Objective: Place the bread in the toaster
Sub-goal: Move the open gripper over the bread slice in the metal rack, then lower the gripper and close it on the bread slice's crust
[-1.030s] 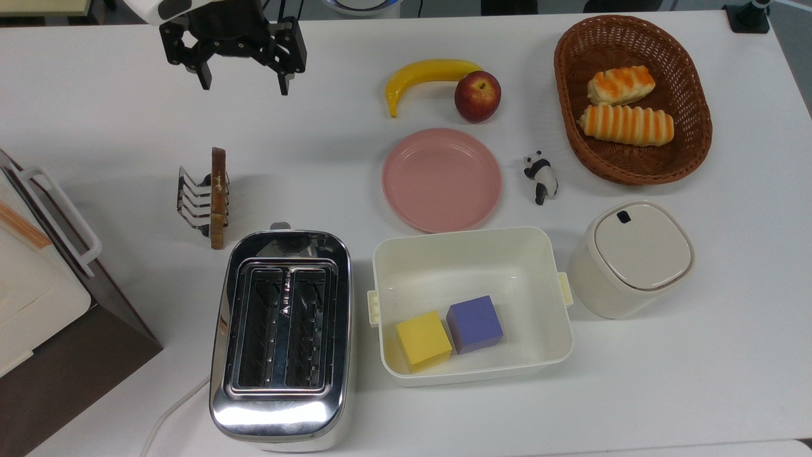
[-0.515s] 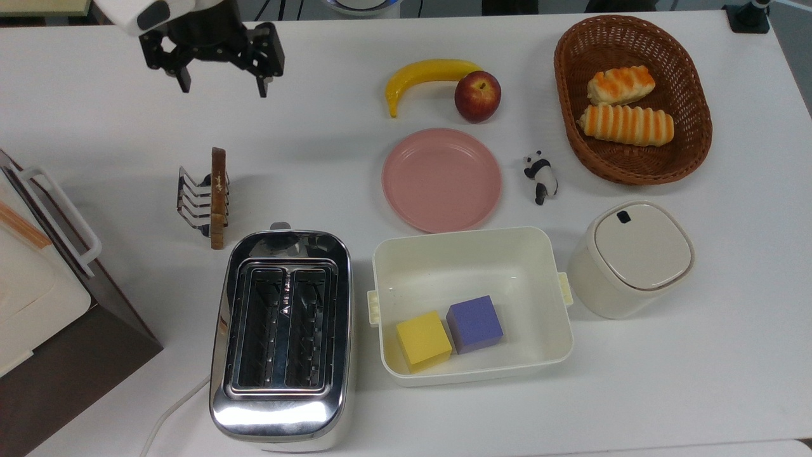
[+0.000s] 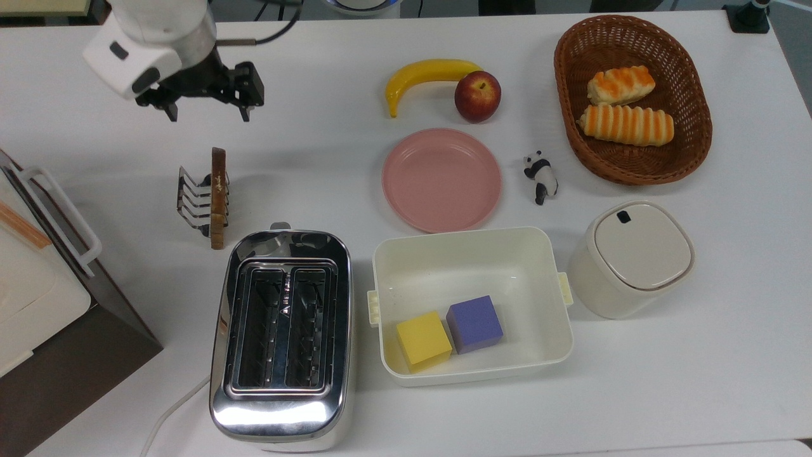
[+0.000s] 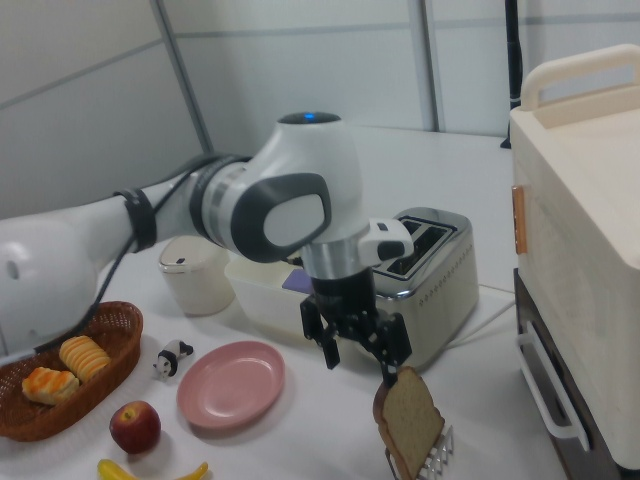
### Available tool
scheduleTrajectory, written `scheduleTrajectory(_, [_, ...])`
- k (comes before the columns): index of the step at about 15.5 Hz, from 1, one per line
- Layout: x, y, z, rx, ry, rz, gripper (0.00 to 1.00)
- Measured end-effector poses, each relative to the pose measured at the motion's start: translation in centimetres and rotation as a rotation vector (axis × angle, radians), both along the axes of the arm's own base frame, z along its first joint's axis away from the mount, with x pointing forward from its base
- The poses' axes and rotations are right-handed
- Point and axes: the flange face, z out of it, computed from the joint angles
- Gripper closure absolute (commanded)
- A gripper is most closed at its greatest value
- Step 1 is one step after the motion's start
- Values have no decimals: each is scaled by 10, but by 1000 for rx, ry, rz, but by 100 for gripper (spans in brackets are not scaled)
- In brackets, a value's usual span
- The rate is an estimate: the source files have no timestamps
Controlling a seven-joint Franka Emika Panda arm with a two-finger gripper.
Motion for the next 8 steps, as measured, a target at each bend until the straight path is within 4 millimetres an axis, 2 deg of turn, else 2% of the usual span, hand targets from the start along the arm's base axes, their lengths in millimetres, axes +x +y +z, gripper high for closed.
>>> scheduleTrajectory(3, [9, -2, -19, -5, -2, 6, 0])
scheduleTrajectory(4, [11, -3, -24, -4, 1, 7, 3])
scheduleTrajectory(6, [13, -3, -32, -4, 6, 10, 18])
scheduleTrajectory(8, [17, -4, -36, -7, -6, 13, 21])
